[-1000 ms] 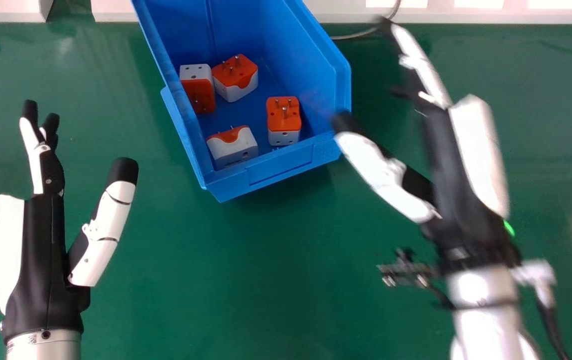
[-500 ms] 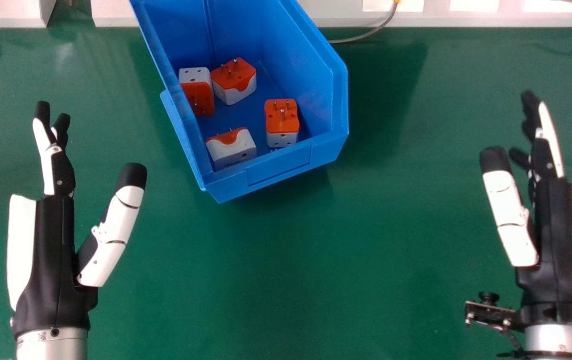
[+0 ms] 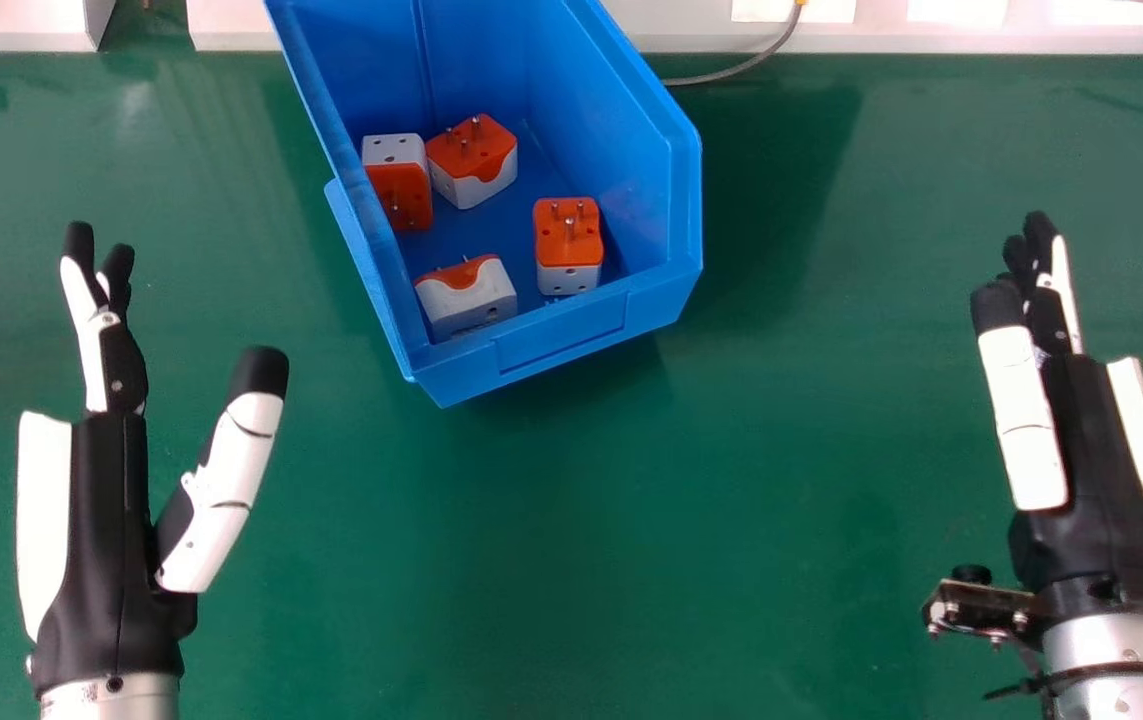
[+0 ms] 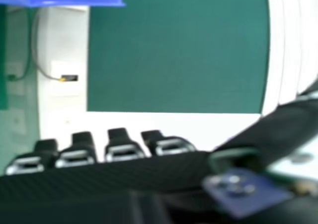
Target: Pick all objects and put in blue box
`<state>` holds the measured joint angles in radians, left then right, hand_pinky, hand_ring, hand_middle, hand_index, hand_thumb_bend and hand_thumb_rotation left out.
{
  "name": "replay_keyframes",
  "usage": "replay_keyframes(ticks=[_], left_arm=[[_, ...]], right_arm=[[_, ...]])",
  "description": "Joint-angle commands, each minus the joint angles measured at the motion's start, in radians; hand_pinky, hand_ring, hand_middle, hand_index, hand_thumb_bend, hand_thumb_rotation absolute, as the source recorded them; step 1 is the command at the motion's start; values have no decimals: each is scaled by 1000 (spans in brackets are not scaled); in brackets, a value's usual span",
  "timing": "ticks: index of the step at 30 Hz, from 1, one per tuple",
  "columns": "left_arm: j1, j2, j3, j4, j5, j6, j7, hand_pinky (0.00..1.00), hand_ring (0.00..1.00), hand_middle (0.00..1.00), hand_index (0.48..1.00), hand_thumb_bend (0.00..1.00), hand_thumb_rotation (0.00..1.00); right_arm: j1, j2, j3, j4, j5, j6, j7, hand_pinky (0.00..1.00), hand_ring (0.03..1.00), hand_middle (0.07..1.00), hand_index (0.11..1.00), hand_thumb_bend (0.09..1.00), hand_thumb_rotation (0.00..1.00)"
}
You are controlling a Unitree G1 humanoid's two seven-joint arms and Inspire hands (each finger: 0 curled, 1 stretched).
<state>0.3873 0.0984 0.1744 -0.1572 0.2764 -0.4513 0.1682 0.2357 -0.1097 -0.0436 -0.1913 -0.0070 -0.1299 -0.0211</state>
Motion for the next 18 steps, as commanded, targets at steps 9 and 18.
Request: replay_keyframes(ticks=[9,18], left_arm=[[-18,31,23,32,-2,-43,18,1000,1000,1000,1000,646,891],[-41,40,31,45,-115,-26,-34,1000,1000,1000,1000,547,910]], right_arm=[[-50,37,7,15,-3,-19,7,1000,1000,1000,1000,532,1000],[-62,63,21,39,-14,-38,5,1000,1000,1000,1000,482,1000]])
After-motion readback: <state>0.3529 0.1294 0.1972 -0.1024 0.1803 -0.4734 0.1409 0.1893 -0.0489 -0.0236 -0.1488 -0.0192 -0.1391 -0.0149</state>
